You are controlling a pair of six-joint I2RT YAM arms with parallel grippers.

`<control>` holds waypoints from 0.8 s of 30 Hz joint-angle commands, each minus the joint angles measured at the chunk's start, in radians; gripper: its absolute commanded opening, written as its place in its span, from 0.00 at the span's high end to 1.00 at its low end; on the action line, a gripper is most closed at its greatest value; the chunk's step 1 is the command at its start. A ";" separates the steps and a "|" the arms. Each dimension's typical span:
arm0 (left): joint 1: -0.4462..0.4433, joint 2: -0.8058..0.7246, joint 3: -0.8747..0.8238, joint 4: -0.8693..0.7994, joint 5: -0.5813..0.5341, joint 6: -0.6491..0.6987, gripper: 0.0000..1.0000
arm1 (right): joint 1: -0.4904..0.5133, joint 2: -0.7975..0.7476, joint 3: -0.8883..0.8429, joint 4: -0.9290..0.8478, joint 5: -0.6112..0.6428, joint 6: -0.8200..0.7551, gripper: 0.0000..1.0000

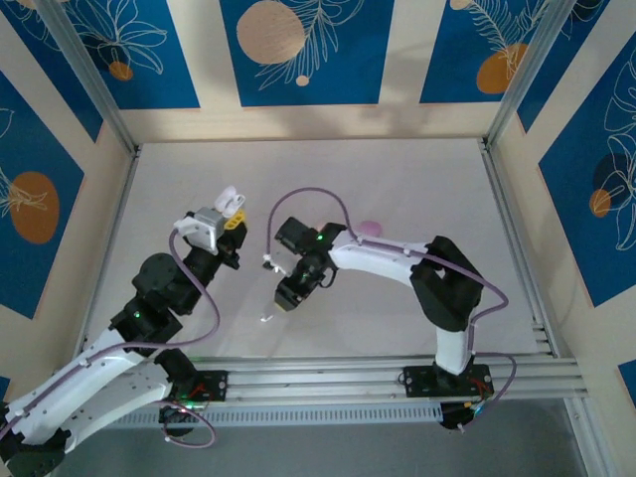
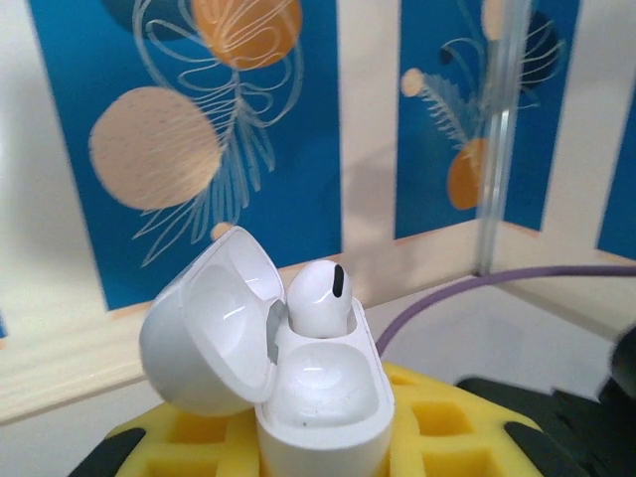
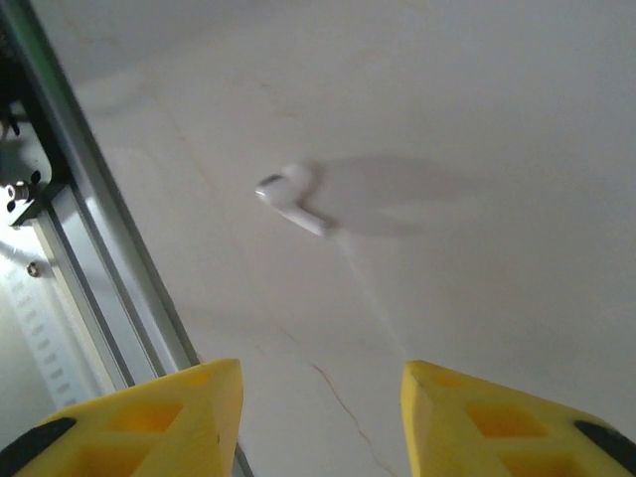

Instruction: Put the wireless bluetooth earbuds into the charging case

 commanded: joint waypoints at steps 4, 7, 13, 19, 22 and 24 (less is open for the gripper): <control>-0.005 -0.051 0.024 -0.014 -0.073 0.033 0.84 | 0.054 0.107 0.101 0.018 -0.030 -0.068 0.50; -0.005 -0.067 0.025 -0.007 -0.057 0.036 0.84 | 0.072 0.160 0.144 0.008 -0.031 -0.061 0.48; -0.005 -0.091 0.031 -0.003 -0.029 0.036 0.84 | 0.099 0.238 0.221 -0.030 -0.017 -0.066 0.46; -0.006 -0.094 0.033 0.002 -0.005 0.029 0.84 | 0.119 0.302 0.288 -0.085 0.008 -0.083 0.46; -0.006 -0.091 0.032 0.005 -0.001 0.027 0.84 | 0.130 0.333 0.319 -0.118 0.041 -0.088 0.47; -0.005 -0.091 0.031 0.006 0.002 0.024 0.84 | 0.137 0.344 0.329 -0.127 0.067 -0.094 0.47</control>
